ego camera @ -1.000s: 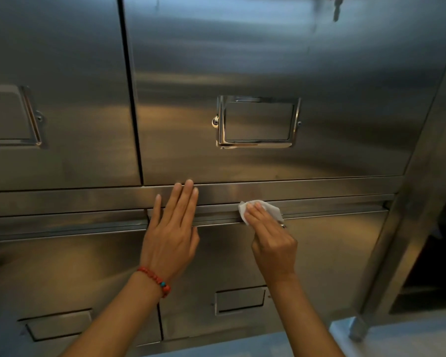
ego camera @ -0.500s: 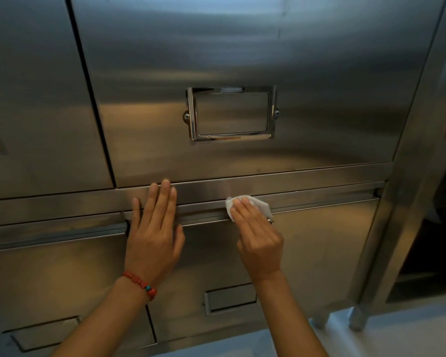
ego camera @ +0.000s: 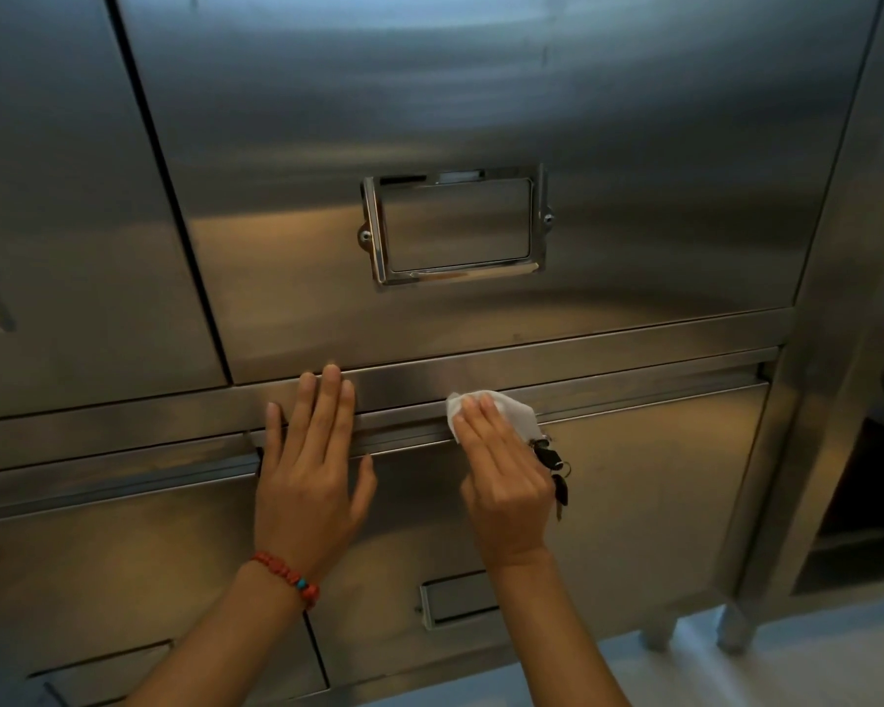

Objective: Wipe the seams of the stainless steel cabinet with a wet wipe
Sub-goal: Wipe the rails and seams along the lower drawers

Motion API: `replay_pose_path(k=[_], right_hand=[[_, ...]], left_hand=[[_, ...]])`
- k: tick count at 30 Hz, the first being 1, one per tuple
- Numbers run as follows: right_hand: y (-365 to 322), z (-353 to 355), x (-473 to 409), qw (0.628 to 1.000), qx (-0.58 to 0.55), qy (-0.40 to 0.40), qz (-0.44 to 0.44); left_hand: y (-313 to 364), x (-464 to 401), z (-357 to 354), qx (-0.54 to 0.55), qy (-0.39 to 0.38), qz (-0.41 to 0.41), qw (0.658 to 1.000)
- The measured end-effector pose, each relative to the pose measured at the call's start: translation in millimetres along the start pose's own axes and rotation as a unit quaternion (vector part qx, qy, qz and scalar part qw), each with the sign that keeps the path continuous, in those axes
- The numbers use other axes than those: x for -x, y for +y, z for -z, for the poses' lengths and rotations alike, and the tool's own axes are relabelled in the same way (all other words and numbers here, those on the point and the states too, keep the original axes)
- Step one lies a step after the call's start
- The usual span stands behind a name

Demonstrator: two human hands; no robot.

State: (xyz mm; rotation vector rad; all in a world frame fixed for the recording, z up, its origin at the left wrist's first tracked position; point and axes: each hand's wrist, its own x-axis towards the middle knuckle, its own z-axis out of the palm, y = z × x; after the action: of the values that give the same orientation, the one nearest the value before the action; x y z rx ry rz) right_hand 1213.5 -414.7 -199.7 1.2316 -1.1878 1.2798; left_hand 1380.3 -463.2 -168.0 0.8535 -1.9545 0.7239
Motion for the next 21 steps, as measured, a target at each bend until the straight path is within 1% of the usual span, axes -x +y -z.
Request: replay_pose_path(k=[2, 6, 7, 11, 15, 17, 21], right_hand=[[-9.9, -3.4, 2.2, 1.0, 0.001, -0.003, 0.001], [0.8, -0.6, -1.7, 0.998, -0.019, -0.014, 0.051], [5.7, 0.8, -1.7, 0.999, -0.018, -0.01, 0.048], [-1.0, -1.5, 3.5, 1.0, 0.011, 0.011, -0.016], [-15.8, -6.3, 0.1, 0.998, -0.035, -0.018, 0.047], [-10.1, -3.7, -2.4, 0.997, -0.042, -0.018, 0.055], [-1.9, -0.4, 1.4, 1.0, -0.011, 0.005, 0.005]], left_hand=[[-0.3, 0.3, -0.2, -0.003, -0.003, 0.001, 1.0], [-0.4, 0.3, -0.8, -0.007, -0.005, 0.001, 1.0], [-0.3, 0.3, -1.1, -0.006, -0.005, 0.002, 1.0], [-0.8, 1.7, -2.6, -0.008, -0.006, 0.0, 1.0], [-0.8, 1.8, -3.1, -0.018, -0.008, -0.001, 1.0], [-0.6, 1.7, -2.2, -0.018, -0.011, 0.001, 1.0], [-1.2, 1.1, -0.8, -0.014, -0.009, 0.001, 1.0]])
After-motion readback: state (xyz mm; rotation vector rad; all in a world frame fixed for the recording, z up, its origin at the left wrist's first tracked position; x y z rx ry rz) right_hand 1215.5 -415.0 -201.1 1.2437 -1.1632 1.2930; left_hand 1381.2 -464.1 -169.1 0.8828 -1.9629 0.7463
